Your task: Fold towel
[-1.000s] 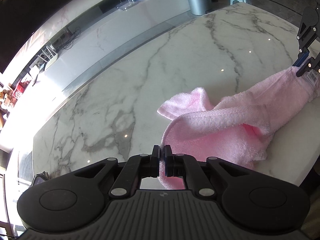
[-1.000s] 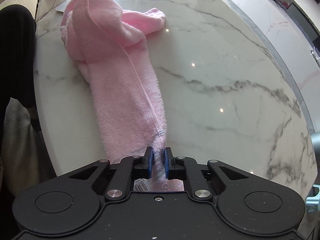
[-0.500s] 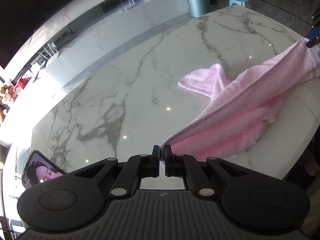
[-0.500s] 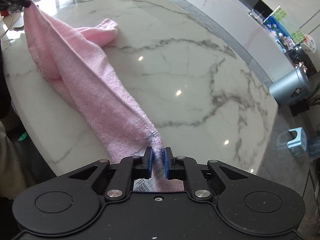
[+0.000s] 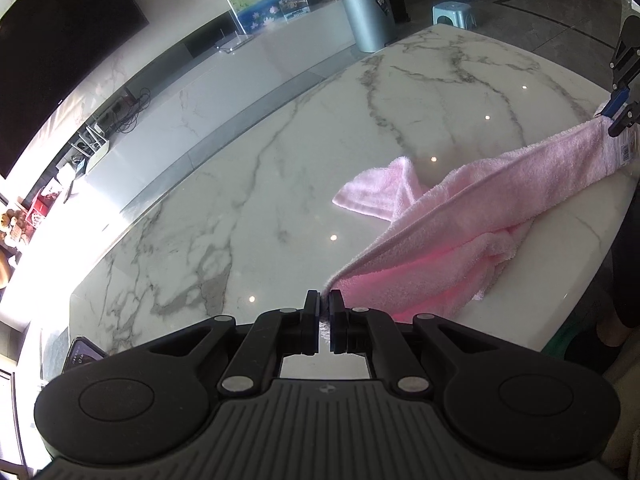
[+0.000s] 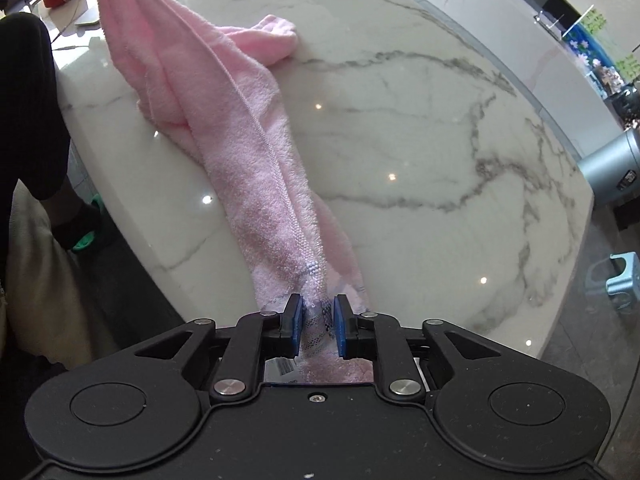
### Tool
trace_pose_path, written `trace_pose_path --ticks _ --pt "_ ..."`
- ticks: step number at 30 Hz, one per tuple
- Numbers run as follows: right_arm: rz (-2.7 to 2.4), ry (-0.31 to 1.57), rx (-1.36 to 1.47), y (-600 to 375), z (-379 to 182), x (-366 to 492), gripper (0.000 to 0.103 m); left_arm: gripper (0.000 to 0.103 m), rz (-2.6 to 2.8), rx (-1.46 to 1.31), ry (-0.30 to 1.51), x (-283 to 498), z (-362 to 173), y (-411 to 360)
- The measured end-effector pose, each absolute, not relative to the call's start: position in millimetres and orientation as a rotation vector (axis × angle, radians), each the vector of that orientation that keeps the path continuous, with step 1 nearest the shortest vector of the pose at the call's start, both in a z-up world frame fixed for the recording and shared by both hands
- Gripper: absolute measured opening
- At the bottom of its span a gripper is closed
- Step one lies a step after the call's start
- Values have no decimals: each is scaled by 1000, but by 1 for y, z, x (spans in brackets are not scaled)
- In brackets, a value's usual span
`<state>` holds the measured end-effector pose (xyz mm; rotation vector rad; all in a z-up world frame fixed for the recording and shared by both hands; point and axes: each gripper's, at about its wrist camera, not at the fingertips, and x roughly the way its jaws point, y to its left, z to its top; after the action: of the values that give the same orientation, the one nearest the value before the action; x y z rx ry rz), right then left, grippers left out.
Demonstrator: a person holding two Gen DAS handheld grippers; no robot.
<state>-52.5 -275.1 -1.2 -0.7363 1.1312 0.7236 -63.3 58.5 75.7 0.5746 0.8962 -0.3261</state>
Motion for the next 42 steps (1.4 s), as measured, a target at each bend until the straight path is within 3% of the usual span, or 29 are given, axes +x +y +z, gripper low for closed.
trace_pose_path --ticks 4,12,13,14,16,20,33,42 --pt "781 1126 -756 -265 -4 -61 35 3 -328 568 899 -66 74 58" --pt "778 1158 -784 -239 -24 -52 35 3 -337 566 898 -69 75 58" --pt "769 1171 -784 -239 -26 -50 31 3 -335 563 898 -69 75 59" --pt "762 1183 -783 -239 -29 -49 19 3 -334 561 898 -69 75 60" --pt "755 1198 -779 -240 -31 -48 5 3 -331 556 899 -69 75 62" --pt "737 1172 -787 -245 -24 -52 3 3 -322 554 904 -68 73 66" --pt "478 908 -740 -281 78 -43 2 3 -304 566 831 -65 100 60" --pt "368 712 -784 -284 164 -46 2 3 -263 632 687 -58 161 45"
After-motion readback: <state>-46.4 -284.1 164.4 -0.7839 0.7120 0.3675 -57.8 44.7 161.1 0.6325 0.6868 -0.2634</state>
